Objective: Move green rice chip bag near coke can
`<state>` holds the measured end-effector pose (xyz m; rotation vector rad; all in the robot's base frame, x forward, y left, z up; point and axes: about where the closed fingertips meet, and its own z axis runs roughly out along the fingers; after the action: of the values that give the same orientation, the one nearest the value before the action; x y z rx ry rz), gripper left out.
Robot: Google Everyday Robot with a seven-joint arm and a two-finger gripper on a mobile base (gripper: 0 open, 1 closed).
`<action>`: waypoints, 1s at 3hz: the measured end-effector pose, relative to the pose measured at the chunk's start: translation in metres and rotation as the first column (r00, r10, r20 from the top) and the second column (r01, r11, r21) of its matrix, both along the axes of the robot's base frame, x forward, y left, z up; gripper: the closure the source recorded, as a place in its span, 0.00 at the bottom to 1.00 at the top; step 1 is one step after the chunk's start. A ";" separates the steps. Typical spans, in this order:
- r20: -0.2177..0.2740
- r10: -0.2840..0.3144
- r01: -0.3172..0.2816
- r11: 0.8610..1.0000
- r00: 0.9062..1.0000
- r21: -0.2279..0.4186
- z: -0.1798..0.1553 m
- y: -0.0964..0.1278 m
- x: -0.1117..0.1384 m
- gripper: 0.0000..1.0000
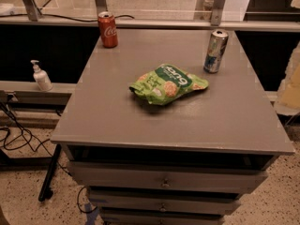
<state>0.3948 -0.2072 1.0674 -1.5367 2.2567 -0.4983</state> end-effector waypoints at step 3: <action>0.000 0.000 0.000 1.000 1.000 0.000 0.000 0.000 0.000 0.00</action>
Offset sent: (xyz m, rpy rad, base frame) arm 0.0048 0.0191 -0.0296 0.0660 -0.0278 -0.0109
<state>0.3949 -0.2071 1.0673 -1.5365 2.2562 -0.4981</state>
